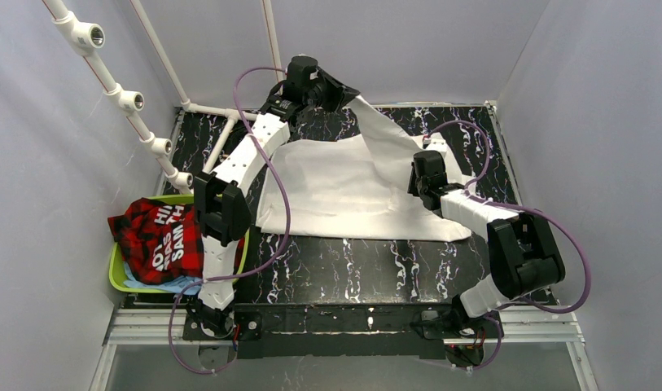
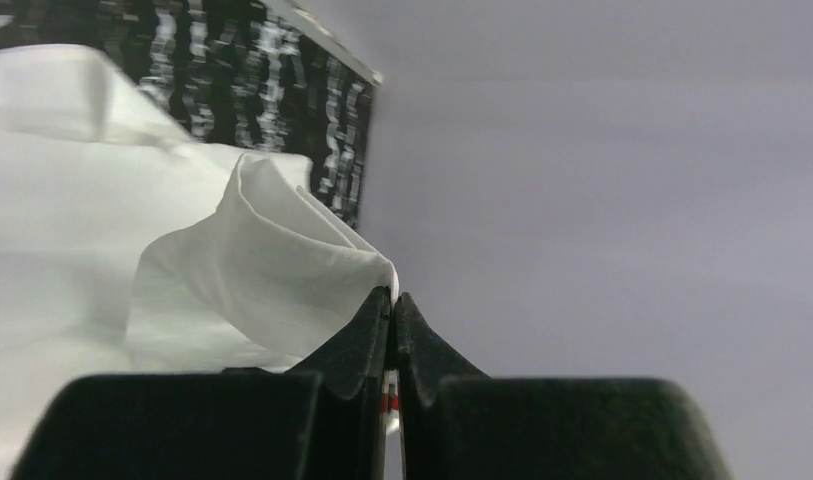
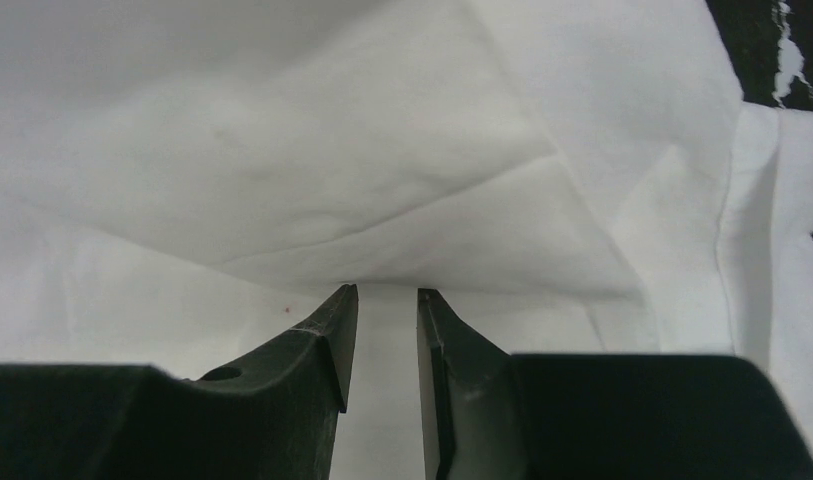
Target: Set up the pet bed
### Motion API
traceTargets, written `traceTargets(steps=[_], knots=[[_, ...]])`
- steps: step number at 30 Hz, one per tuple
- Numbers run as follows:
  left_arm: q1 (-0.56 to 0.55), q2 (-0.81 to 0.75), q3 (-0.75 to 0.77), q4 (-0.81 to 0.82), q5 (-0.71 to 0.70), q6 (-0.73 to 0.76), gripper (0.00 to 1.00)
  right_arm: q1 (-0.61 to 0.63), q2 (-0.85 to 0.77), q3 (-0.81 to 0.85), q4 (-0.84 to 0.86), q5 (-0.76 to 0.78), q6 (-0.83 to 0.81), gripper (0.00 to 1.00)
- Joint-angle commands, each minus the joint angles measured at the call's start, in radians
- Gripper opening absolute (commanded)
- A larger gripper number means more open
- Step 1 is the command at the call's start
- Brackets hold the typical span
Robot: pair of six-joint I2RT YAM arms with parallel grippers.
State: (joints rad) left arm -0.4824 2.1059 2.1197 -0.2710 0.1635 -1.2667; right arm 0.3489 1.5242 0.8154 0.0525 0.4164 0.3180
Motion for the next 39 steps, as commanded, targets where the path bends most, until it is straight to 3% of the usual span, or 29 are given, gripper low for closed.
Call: traceTargets(steps=[1, 4, 15, 21, 24, 27, 31, 35, 37, 39], knots=[[-0.006, -0.013, 0.018, 0.246, 0.244, 0.059, 0.00, -0.001, -0.063, -0.046, 0.144, -0.162, 0.023, 0.35], [-0.019, -0.025, 0.047, 0.264, 0.294, 0.102, 0.00, 0.001, -0.113, -0.126, 0.234, -0.327, 0.033, 0.35], [-0.061, -0.133, -0.117, 0.337, 0.335, 0.145, 0.00, -0.001, -0.036, -0.152, 0.378, -0.162, 0.079, 0.27], [-0.071, -0.175, -0.107, 0.337, 0.358, 0.191, 0.00, -0.001, 0.020, -0.148, 0.386, -0.119, 0.105, 0.27], [-0.072, -0.202, -0.149, 0.315, 0.360, 0.230, 0.00, -0.001, -0.011, -0.122, 0.289, -0.160, 0.116, 0.28], [-0.071, -0.253, -0.252, 0.281, 0.366, 0.303, 0.00, -0.002, -0.114, -0.099, 0.098, -0.239, 0.102, 0.36], [-0.071, -0.283, -0.320, -0.001, 0.371, 0.579, 0.00, -0.007, -0.286, -0.088, -0.133, -0.454, 0.071, 0.51], [-0.067, -0.313, -0.467, -0.225, 0.286, 0.838, 0.00, -0.007, -0.488, -0.157, -0.220, -0.738, 0.045, 0.56], [-0.053, -0.332, -0.567, -0.257, 0.236, 0.907, 0.00, -0.007, -0.582, -0.207, -0.207, -0.788, 0.078, 0.56], [-0.030, -0.349, -0.655, -0.254, 0.188, 0.933, 0.00, -0.007, -0.638, -0.232, -0.234, -0.720, 0.116, 0.57]])
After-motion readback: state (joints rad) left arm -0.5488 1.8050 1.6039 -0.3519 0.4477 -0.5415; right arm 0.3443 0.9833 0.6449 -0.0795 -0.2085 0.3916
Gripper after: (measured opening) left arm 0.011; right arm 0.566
